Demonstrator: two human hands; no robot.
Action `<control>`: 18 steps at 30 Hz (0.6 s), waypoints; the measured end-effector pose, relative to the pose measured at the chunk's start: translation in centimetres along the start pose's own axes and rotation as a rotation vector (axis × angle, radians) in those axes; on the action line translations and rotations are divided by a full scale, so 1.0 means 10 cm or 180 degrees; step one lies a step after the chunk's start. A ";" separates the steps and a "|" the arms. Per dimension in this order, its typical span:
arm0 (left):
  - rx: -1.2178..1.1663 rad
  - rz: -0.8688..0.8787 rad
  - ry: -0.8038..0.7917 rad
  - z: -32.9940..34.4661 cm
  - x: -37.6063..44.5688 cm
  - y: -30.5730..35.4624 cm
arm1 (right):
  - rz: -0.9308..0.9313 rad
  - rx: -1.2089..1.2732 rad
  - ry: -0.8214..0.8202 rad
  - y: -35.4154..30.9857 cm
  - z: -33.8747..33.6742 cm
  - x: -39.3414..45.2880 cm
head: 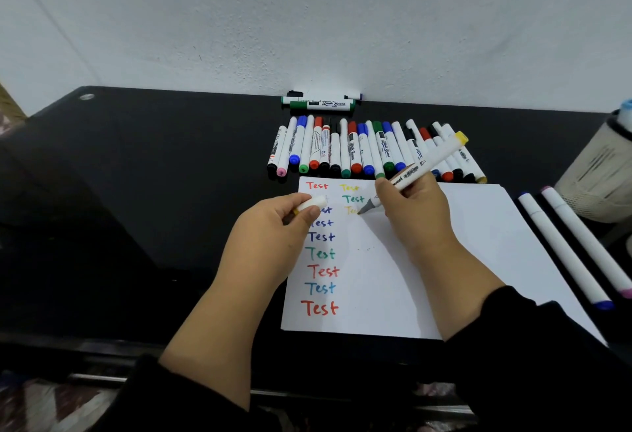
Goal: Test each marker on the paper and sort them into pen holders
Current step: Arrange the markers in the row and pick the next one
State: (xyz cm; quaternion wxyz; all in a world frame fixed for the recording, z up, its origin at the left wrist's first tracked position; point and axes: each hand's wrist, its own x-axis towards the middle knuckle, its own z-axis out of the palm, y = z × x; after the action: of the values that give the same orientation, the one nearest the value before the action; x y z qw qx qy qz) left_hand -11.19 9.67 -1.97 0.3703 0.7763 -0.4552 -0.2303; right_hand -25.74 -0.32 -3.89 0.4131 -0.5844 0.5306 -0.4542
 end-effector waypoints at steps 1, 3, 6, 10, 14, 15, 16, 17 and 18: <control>-0.0005 0.0000 0.0003 0.00 0.00 0.00 | 0.0015 0.0008 -0.0009 0.00 0.00 0.00; 0.0023 0.0005 0.0001 0.00 0.00 0.01 | 0.0029 0.0029 0.0012 0.00 0.00 0.00; 0.0080 0.0012 -0.0015 0.01 0.02 0.00 | -0.0019 0.0039 0.0093 -0.01 -0.01 -0.01; 0.0080 0.0030 -0.0014 0.01 0.02 -0.02 | 0.0043 0.0147 0.0166 -0.02 -0.02 0.00; 0.0080 0.0025 -0.0050 0.01 0.02 0.00 | 0.0046 0.0132 0.0046 -0.03 -0.02 -0.01; 0.0069 0.0029 -0.0057 0.01 0.02 0.00 | 0.0051 0.0123 0.0036 -0.03 -0.02 -0.01; 0.0051 0.0038 -0.0057 0.01 0.01 0.00 | 0.0060 0.0126 0.0036 -0.04 -0.03 -0.02; 0.0034 0.0045 -0.0056 0.01 0.01 0.00 | 0.0077 0.0143 0.0050 -0.04 -0.03 -0.01; 0.0020 0.0045 -0.0056 0.01 0.00 0.00 | 0.0103 0.0175 0.0074 -0.05 -0.03 -0.01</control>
State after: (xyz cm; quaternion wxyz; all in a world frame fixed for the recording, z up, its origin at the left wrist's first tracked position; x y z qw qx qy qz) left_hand -11.24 9.59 -2.06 0.3654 0.7722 -0.4646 -0.2331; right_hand -25.90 -0.13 -3.39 0.4301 -0.5588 0.5321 -0.4686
